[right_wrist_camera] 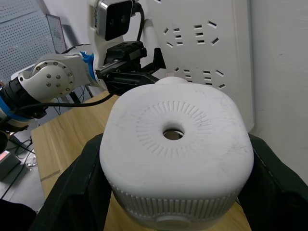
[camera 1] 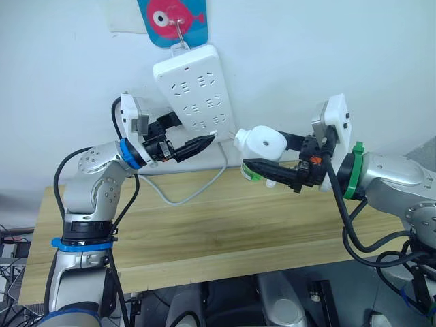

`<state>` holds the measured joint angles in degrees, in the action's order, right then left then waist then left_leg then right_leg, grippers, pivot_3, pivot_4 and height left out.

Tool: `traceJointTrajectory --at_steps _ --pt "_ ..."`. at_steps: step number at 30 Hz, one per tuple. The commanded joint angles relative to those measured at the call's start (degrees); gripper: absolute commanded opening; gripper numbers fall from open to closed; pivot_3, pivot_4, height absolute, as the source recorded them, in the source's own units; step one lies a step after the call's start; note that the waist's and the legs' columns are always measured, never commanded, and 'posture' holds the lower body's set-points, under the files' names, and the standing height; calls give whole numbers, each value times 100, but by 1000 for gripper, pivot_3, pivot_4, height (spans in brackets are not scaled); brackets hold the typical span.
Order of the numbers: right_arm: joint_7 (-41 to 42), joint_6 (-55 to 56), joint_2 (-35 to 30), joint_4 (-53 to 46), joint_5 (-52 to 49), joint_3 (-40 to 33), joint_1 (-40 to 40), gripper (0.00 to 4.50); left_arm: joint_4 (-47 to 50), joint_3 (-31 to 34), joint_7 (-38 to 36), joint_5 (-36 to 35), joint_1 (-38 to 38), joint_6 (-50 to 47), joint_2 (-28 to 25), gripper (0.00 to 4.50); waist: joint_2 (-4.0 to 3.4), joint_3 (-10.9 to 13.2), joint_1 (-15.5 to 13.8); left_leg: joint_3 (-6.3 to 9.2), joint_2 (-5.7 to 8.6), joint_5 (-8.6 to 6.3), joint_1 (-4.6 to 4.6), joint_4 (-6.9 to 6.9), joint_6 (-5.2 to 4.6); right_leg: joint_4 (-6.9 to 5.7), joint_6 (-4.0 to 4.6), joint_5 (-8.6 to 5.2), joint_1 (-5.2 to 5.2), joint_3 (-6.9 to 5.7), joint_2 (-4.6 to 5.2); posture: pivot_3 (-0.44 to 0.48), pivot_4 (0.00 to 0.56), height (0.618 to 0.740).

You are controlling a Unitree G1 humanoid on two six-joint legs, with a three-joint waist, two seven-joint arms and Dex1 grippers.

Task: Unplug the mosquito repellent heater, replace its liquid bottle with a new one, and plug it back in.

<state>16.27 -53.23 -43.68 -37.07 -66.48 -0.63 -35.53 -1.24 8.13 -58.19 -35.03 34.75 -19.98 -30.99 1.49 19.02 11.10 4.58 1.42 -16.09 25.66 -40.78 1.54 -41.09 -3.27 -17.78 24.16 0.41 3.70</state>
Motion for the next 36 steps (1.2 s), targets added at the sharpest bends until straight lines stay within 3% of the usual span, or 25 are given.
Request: traceJointTrajectory --at_steps 1,8,9,18,23,36 --pt "-19 29 27 -223 -64 -188 -10 3070 84 56 -38 -114 112 -13 38 3667 0 0 4 0 0 0 0 0 0 0 0 0 0 0 0 -322 272 740" --pt "-37 8 30 -194 -79 -179 -29 3070 124 96 -69 -211 79 -107 36 1459 0 0 11 -1 0 0 0 0 0 0 0 0 0 1 0 -318 275 740" --pt "-41 3 33 -187 -81 -177 -40 3070 129 100 -81 -211 69 -108 33 1306 0 0 11 0 0 0 0 0 0 0 0 0 0 1 0 -317 276 740" --pt "-49 -89 49 -166 -95 -164 -157 3070 148 128 -112 -202 13 -114 21 1314 0 0 11 -1 0 0 0 -1 0 -1 0 0 0 2 0 -315 282 740" --pt "-356 -537 -24 -118 -157 5 -758 3070 125 97 -42 -75 74 -58 -11 1314 -1 1 18 -2 0 0 -1 -2 0 0 0 0 2 4 0 -332 310 740" --pt "-2368 -1845 559 49 -664 333 -1629 3070 204 24 145 -10 260 -243 -21 1314 -2 7 -3 0 0 -5 0 -4 -9 3 0 0 -4 7 1 -331 374 740"
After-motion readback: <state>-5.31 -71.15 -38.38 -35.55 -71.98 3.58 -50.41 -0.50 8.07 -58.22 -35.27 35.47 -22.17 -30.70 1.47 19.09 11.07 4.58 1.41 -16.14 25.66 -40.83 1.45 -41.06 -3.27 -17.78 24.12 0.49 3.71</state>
